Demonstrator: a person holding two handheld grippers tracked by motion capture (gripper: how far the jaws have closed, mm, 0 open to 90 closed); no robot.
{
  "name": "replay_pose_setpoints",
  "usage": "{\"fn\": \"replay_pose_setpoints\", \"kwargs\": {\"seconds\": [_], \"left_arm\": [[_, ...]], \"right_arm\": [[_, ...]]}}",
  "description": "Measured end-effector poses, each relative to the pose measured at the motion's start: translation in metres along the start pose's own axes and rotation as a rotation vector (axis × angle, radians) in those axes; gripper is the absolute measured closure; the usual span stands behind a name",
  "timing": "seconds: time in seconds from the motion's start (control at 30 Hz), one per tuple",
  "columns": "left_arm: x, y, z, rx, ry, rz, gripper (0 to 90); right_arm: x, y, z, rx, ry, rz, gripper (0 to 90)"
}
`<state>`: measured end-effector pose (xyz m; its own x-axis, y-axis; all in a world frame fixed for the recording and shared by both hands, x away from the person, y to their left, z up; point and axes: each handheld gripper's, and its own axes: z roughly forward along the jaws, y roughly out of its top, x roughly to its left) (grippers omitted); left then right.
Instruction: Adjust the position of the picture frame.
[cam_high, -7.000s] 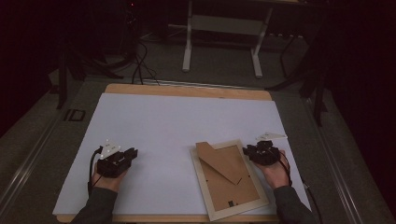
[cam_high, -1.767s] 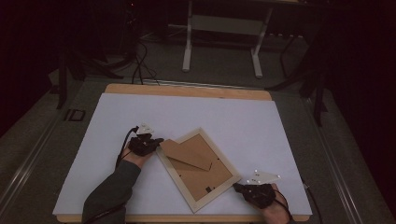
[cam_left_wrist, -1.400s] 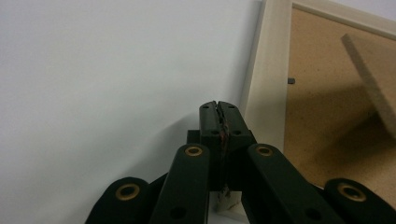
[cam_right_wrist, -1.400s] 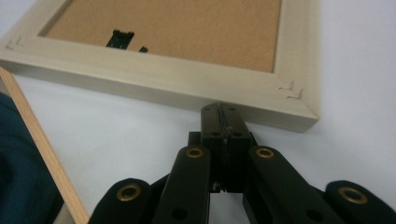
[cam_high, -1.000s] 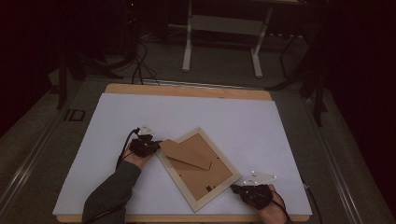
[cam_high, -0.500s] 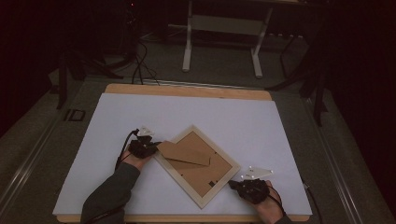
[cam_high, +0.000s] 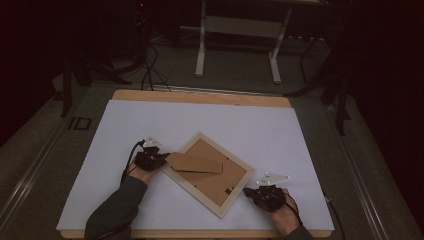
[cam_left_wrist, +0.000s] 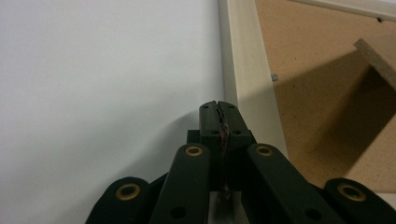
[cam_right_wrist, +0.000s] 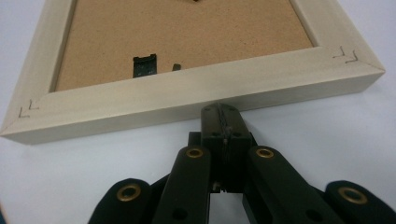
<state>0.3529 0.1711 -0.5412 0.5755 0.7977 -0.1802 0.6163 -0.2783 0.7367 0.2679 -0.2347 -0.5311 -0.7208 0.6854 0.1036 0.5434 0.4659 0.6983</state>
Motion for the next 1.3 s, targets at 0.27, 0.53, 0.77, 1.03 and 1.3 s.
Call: {"fn": "replay_pose_setpoints", "kwargs": {"seconds": [0.27, 0.53, 0.77, 1.03, 1.3], "left_arm": [[0.001, -0.009, -0.008, -0.007, -0.002, -0.016, 90.0], [0.000, -0.016, -0.016, -0.012, 0.008, -0.036, 90.0], [-0.001, -0.022, -0.022, -0.018, 0.020, -0.045, 90.0], [-0.002, -0.028, -0.029, -0.020, 0.035, -0.057, 90.0], [-0.006, -0.032, -0.032, -0.022, 0.060, -0.079, 90.0]], "right_arm": [[-0.005, 0.009, 0.007, 0.007, -0.010, -0.003, 89.7], [-0.010, 0.018, 0.014, 0.018, -0.024, -0.013, 89.7], [-0.015, 0.027, 0.020, 0.028, -0.040, -0.018, 89.7], [-0.020, 0.037, 0.028, 0.034, -0.049, -0.016, 89.7], [-0.024, 0.044, 0.035, 0.035, -0.061, -0.014, 89.7]]}}
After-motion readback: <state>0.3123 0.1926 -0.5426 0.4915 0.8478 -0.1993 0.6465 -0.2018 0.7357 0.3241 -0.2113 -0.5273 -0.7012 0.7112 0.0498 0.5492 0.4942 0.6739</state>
